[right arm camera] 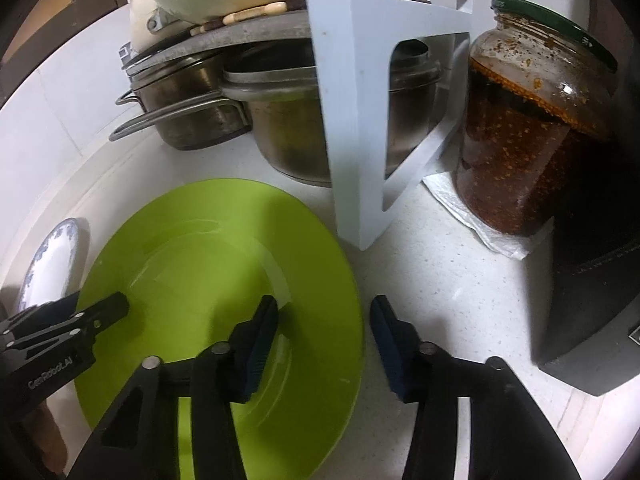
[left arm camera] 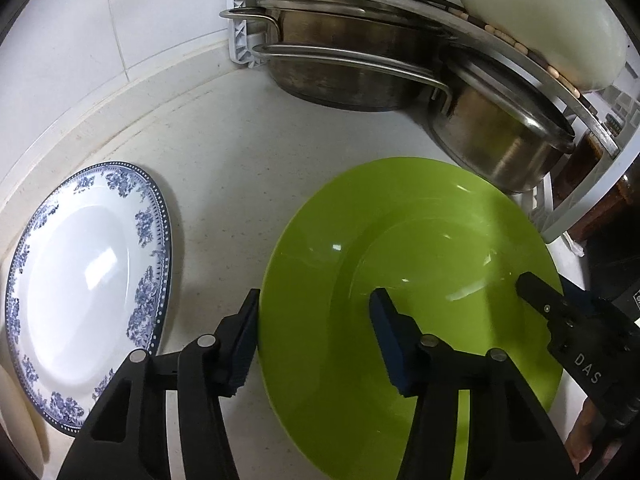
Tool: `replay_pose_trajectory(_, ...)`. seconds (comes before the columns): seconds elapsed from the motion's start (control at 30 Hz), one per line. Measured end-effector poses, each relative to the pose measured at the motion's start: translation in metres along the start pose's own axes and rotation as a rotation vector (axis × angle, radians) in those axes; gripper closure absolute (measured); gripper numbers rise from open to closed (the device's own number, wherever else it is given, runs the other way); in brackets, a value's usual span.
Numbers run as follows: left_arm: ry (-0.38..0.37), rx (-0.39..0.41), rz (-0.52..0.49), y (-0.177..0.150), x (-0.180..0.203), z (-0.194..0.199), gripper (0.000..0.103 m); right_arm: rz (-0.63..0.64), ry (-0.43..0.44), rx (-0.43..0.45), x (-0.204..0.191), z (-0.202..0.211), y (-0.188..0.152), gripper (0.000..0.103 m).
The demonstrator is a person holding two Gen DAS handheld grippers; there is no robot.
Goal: Organize plates and bowls
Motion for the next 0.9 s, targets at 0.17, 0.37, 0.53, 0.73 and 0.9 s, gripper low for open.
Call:
replay_pose_trajectory(0.17, 0.010, -0.003, 0.025, 0.002, -0.002, -0.001, 0.056, -0.001, 0.007, -0.004, -0.002, -0.001, 0.002, 0.061)
replay_pose_trajectory(0.37, 0.018, -0.001, 0.042, 0.002, -0.005, 0.001, 0.060, 0.007, -0.002, -0.001, -0.003, 0.000, 0.002, 0.061)
replay_pose_trajectory(0.53, 0.028, 0.019, 0.035, -0.002, -0.006, 0.010, 0.062, 0.006, -0.006, 0.010, -0.003, 0.004, 0.000, 0.062)
replay_pose_trajectory(0.73, 0.031, 0.025, 0.052, -0.009, -0.012, 0.022, 0.062, 0.037, -0.023, 0.032, -0.011, 0.017, -0.002, 0.063)
replay_pose_trajectory(0.9, 0.033, 0.035, 0.059, -0.013, -0.016, 0.031, 0.062, 0.054, -0.025, 0.041, -0.016, 0.027, -0.005, 0.063)
Point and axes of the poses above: each gripper's, at about its wrist camera, not at the fingertips, and z roughly against the way its jaws point, x to its right, y to its top, the point moved 7 cm from there along -z, roughly the way its jaws point, and after that the axes turned 13 degrees about y, right-handed, at the moved point
